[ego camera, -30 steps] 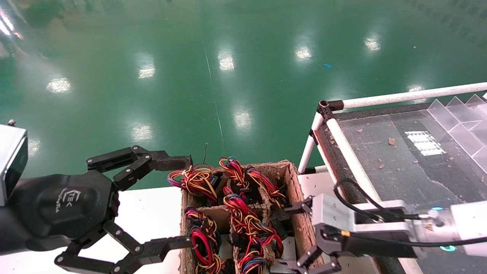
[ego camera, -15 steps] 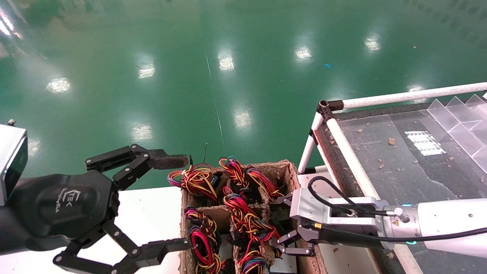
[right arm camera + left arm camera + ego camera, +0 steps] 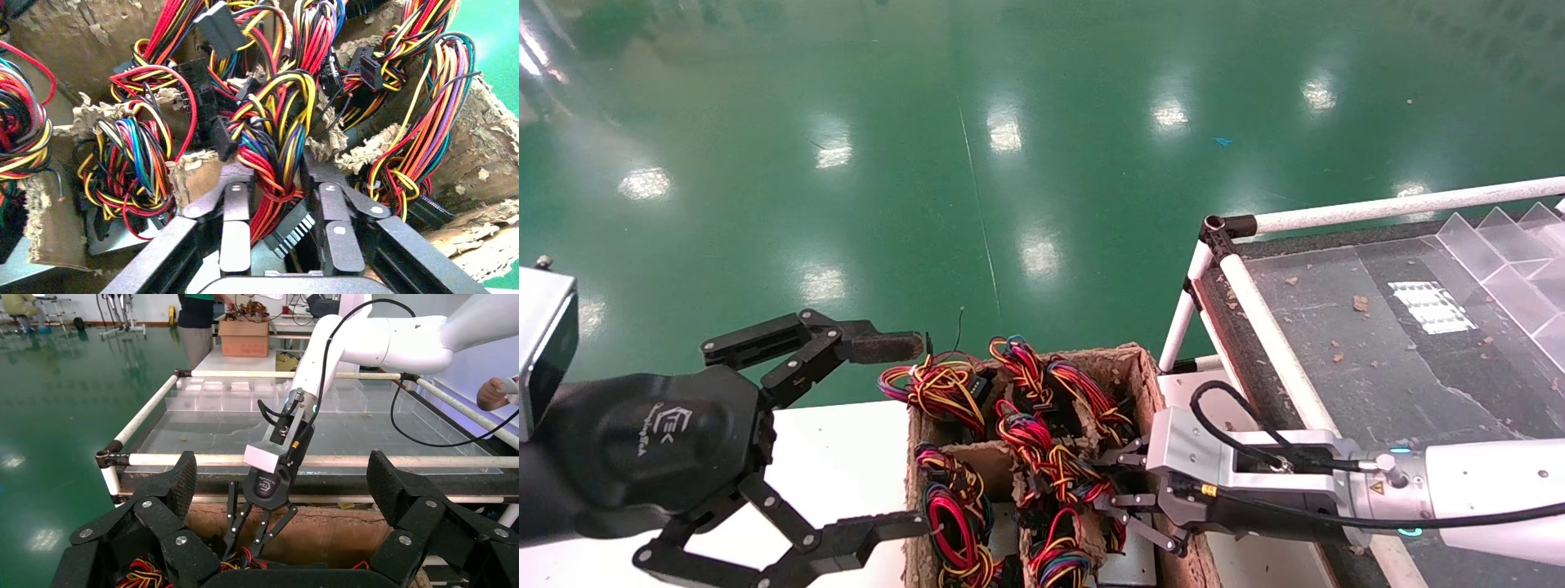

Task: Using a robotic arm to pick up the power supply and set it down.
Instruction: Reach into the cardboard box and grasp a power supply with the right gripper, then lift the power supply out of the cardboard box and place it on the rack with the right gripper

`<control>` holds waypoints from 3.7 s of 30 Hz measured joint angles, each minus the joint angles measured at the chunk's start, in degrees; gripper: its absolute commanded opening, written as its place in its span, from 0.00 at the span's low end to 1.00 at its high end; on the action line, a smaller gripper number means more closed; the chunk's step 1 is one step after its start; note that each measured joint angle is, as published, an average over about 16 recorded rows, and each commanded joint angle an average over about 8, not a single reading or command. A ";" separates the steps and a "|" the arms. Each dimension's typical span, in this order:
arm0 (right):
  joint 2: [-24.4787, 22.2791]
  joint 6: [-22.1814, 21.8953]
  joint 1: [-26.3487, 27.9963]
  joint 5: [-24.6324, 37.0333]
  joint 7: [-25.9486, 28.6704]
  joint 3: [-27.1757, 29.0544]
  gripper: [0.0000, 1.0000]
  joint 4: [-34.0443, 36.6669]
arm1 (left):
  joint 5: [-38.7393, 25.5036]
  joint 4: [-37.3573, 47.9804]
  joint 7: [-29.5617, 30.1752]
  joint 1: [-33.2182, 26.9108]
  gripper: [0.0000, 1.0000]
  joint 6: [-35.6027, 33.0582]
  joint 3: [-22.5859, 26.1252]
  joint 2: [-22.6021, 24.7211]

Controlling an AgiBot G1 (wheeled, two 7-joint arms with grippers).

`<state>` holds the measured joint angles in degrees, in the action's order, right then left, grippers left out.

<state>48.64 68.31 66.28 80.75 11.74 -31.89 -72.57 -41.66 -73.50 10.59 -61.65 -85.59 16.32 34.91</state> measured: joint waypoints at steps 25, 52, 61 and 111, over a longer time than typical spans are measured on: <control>-8.27 -3.85 -1.20 -17.79 -4.50 14.47 0.00 -4.51 | 0.07 0.00 -0.05 -0.02 1.00 0.04 0.10 -0.04; -12.73 -15.89 7.36 -10.27 -16.68 21.03 0.00 9.18 | 0.14 0.00 -0.10 -0.04 1.00 0.09 0.20 -0.08; -11.47 -15.49 9.81 -5.99 -21.01 18.72 0.00 16.85 | 0.16 0.00 -0.12 -0.05 1.00 0.10 0.24 -0.10; 5.53 -19.21 23.29 4.09 -33.67 11.33 1.00 35.47 | 0.28 0.00 -0.21 -0.09 1.00 0.18 0.41 -0.17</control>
<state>54.17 49.10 89.57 84.84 -21.93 -20.56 -37.10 -41.37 -73.50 10.38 -61.74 -85.41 16.73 34.74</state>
